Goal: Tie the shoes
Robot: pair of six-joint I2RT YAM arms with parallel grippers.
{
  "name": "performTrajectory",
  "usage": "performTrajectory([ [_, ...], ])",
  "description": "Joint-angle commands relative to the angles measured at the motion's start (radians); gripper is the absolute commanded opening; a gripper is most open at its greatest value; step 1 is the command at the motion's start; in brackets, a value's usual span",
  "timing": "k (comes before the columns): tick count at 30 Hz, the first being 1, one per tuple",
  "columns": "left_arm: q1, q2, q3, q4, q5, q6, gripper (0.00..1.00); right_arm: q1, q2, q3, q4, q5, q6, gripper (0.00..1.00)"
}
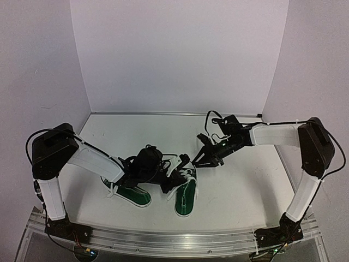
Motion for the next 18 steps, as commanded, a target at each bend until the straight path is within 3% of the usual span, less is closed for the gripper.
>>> performTrajectory([
  [1, -0.009, -0.005, 0.002, -0.015, 0.023, -0.005, 0.0, -0.015, 0.01, -0.019, -0.003, 0.047, 0.007, 0.22],
  [3, -0.009, -0.006, 0.002, -0.016, 0.022, -0.004, 0.0, -0.012, 0.032, -0.024, -0.021, 0.07, -0.006, 0.17],
  [9, -0.009, -0.007, 0.002, -0.022, 0.021, -0.003, 0.0, 0.018, 0.084, -0.021, -0.049, 0.062, -0.053, 0.16],
  [18, -0.009, -0.003, 0.009, -0.031, 0.021, 0.001, 0.0, 0.062, 0.088, 0.002, -0.039, -0.009, -0.067, 0.22],
])
